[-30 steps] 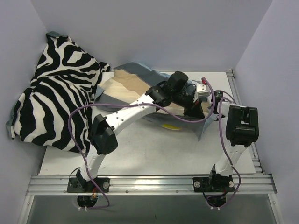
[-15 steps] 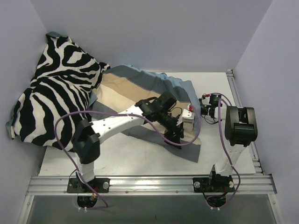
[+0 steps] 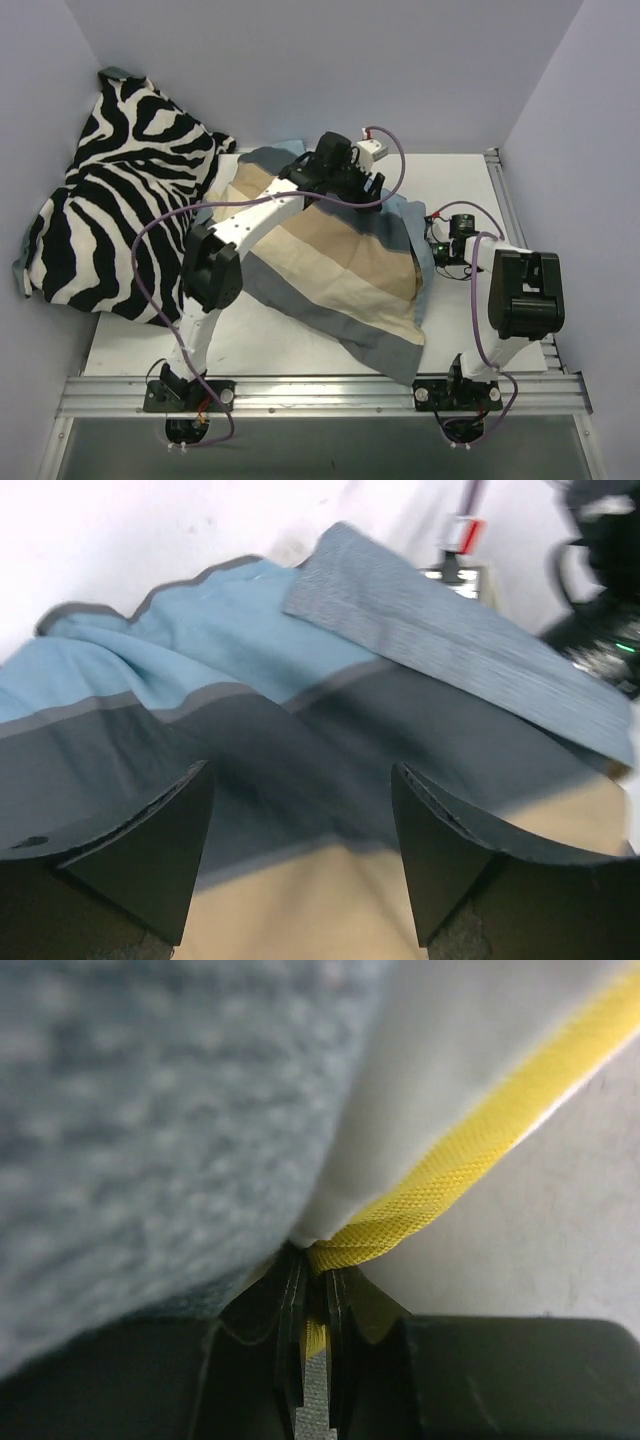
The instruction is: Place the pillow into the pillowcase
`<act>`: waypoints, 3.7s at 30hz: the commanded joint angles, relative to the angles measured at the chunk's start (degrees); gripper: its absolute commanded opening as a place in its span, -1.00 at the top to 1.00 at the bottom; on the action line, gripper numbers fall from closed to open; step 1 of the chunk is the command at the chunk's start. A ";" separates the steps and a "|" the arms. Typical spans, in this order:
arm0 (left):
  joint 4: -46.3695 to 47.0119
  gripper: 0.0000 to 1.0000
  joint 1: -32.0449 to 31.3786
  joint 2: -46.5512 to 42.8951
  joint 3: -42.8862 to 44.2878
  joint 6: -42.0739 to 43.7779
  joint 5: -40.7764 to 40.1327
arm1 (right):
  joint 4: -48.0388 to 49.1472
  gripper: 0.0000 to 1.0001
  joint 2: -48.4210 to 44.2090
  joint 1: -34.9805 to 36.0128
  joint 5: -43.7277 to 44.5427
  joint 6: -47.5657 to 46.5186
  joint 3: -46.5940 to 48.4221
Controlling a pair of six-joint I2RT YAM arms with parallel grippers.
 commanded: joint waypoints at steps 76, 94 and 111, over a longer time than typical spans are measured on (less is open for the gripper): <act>2.59 -0.54 13.12 -27.49 -23.34 -6.16 12.36 | 13.13 1.00 -40.28 -23.48 -18.05 32.20 19.51; 13.84 -0.60 14.87 -32.58 -33.44 -10.47 16.86 | 1.60 1.00 -26.32 -11.97 4.71 21.34 65.04; 11.75 -0.65 38.35 -43.32 -46.20 -15.13 20.88 | -25.89 -1.00 -17.87 31.88 27.71 -20.84 35.61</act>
